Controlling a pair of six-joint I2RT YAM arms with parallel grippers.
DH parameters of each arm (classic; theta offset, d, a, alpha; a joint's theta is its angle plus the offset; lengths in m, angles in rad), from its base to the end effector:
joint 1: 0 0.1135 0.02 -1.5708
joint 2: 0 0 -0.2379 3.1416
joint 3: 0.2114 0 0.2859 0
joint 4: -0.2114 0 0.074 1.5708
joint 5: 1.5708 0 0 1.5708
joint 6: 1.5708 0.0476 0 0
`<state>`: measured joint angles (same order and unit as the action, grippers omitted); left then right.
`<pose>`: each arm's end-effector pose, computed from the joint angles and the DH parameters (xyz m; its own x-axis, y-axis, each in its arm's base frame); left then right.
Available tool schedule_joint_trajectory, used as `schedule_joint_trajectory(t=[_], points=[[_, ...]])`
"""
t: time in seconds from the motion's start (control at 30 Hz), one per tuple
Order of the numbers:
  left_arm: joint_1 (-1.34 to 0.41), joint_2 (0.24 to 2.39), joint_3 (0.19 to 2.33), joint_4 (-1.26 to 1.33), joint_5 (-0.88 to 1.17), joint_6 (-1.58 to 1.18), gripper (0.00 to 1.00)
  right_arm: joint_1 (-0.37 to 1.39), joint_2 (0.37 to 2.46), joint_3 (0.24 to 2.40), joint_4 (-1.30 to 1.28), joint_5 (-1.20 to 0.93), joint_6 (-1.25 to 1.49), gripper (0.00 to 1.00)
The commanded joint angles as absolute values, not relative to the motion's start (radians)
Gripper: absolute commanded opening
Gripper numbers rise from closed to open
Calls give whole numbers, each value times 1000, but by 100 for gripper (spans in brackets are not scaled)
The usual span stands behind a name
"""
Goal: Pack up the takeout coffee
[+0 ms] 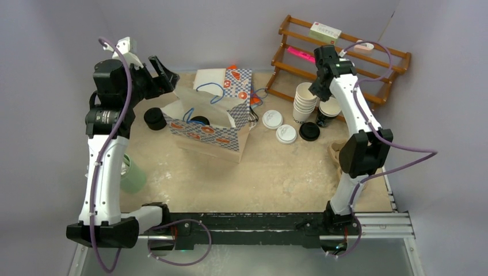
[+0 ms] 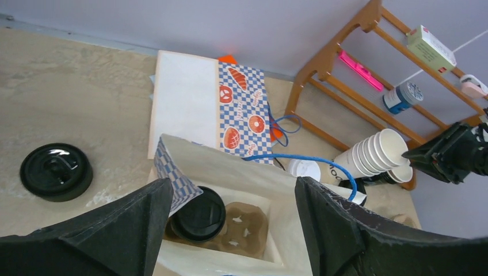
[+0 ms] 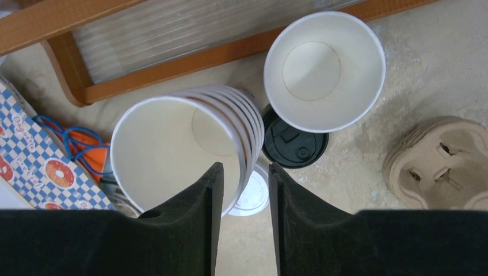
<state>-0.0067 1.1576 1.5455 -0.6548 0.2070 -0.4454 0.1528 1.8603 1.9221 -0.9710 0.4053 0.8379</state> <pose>0.2768 -0.0116 0.4608 -0.3262 -0.4194 -0.8471 0.0712 0.8827 -0.4645 0.4333 0.0477 0.3257 -0.4477 0.6221 -0.6423 0.6462 0.7216 0.2485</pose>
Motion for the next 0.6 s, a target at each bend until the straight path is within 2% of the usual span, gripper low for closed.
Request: schedule_joint_trajectory(t=[0.0,0.13,0.3,0.57], points=[[-35,1201,1565,-566,306,-421,80,134,1860,1945,-952,431,857,34],[-74,1229,1594,-559,321,-392,79,132,1865,1947,-941,424,852,25],[-141,1276,1638,-541,348,-357,76,131,1858,1960,-940,408,835,0],[-217,1350,1701,-513,381,-333,73,131,1813,1959,-939,385,831,0]])
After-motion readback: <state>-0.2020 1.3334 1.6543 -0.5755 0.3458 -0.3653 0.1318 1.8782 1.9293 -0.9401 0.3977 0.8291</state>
